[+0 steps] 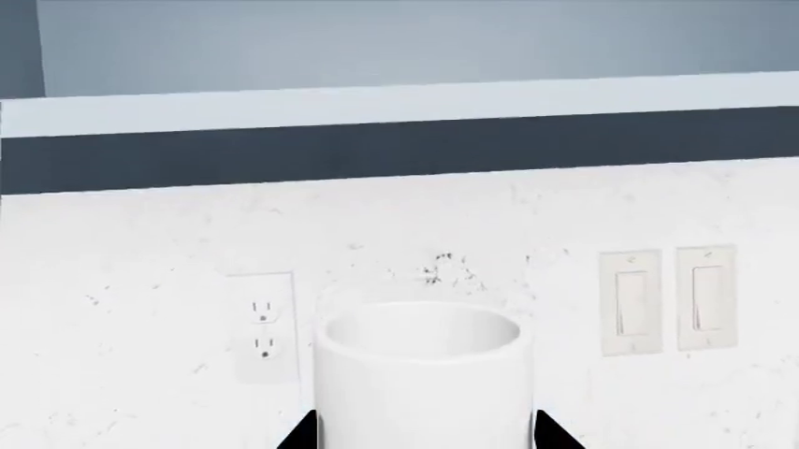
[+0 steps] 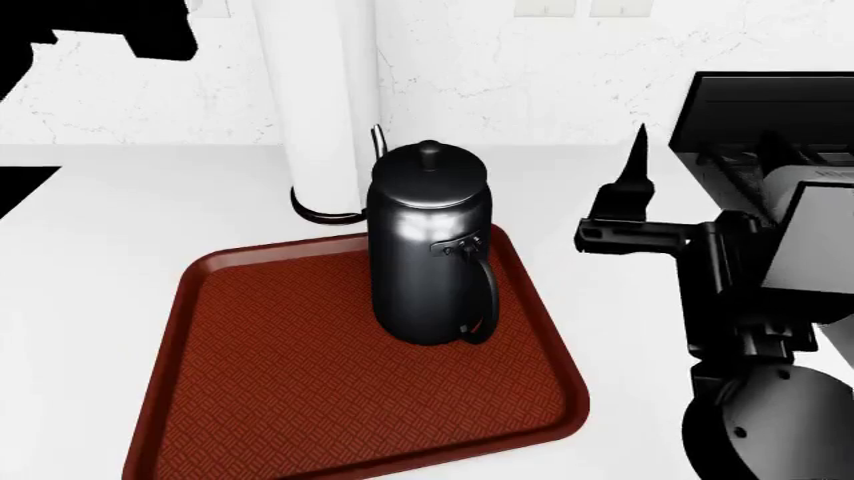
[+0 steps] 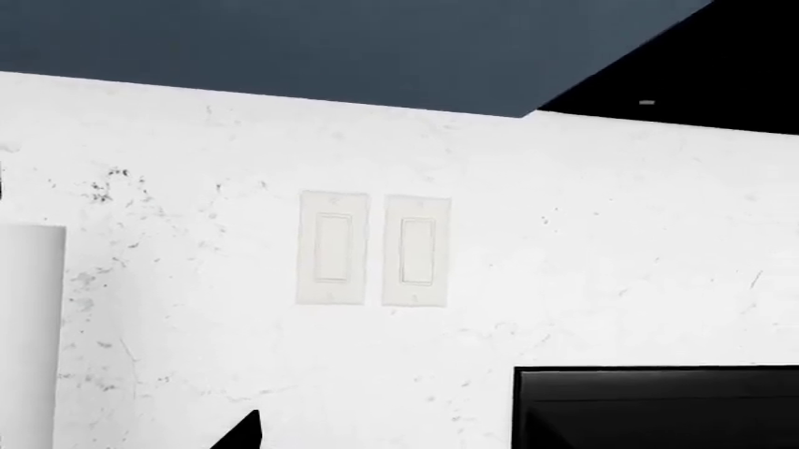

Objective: Pick the kettle from the counter and place it on the tray. Then pick the mug from the cabinet and place it on the tray. Then close the cabinet doors.

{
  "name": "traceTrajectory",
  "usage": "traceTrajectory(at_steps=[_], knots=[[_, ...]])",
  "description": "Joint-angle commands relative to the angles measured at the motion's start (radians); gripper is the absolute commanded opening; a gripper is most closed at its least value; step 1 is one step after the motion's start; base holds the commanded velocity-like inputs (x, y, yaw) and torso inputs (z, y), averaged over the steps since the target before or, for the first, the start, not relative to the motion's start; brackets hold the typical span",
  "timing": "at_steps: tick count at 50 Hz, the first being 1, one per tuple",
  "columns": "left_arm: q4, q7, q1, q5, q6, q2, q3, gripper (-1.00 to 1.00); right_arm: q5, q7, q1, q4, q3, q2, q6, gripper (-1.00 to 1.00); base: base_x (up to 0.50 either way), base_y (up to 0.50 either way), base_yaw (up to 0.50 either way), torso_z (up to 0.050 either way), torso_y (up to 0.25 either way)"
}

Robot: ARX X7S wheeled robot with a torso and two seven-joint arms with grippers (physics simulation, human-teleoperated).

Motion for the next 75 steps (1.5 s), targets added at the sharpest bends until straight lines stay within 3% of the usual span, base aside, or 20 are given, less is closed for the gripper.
traceTrajectory(at_steps=[1, 9, 13, 46, 63, 75], knots=[[0.055, 0.138, 0.157, 0.180, 0.020, 0.025, -0.023, -1.00, 0.035, 0.030, 0.041, -0.004, 0.038, 0.004, 0.018, 1.00, 0.00, 0.00, 0.00, 0.000, 0.000], [0.063, 0.329, 0.309, 0.421, 0.110, 0.053, 0.036, -1.00, 0.125, 0.043, 0.117, 0.008, 0.099, 0.029, 0.053, 1.00, 0.00, 0.00, 0.00, 0.000, 0.000], [0.057, 0.372, 0.354, 0.472, 0.144, 0.059, 0.055, -1.00, 0.158, 0.064, 0.146, 0.006, 0.100, 0.042, 0.093, 1.00, 0.00, 0.00, 0.00, 0.000, 0.000], [0.204, 0.456, 0.741, 0.593, 0.307, 0.001, 0.025, -1.00, 0.097, 0.055, 0.187, 0.022, 0.023, 0.025, 0.098, 1.00, 0.00, 0.00, 0.00, 0.000, 0.001], [0.275, 0.603, 0.891, 0.806, 0.468, -0.022, 0.100, -1.00, 0.092, 0.052, 0.164, 0.024, 0.026, 0.029, 0.077, 1.00, 0.00, 0.00, 0.00, 0.000, 0.000], [0.270, 0.660, 0.974, 0.858, 0.544, -0.024, 0.112, -1.00, 0.099, 0.056, 0.168, 0.023, 0.022, 0.023, 0.076, 1.00, 0.00, 0.00, 0.00, 0.000, 0.001]])
